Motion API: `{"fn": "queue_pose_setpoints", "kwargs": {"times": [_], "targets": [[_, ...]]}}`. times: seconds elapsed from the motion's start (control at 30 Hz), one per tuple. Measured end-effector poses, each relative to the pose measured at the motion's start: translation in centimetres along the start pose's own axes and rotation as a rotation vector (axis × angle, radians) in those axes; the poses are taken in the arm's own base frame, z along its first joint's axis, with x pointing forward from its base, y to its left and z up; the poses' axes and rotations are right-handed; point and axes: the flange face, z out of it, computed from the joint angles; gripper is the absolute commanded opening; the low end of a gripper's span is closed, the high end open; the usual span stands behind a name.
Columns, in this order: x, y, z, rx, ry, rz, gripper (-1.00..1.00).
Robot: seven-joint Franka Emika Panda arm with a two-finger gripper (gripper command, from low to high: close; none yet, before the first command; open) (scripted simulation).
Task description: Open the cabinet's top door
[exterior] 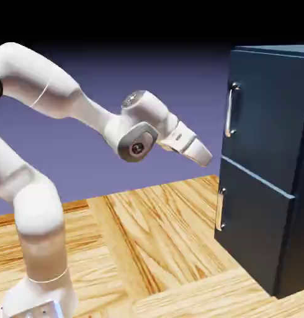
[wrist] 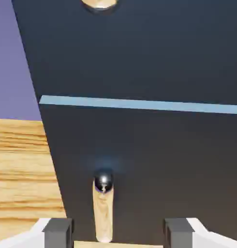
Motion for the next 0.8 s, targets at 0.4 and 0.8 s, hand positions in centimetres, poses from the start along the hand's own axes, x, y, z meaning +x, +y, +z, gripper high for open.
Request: {"fn": "queue_pose_setpoints", "kwargs": {"times": [0.4,0.8], "targets": [[-3.7,11.0,13.3,-0.286,-0.337,0.315,0.0],[-5.0,21.3,17.2,-0.535,-0.289,0.509,0.0]]}}
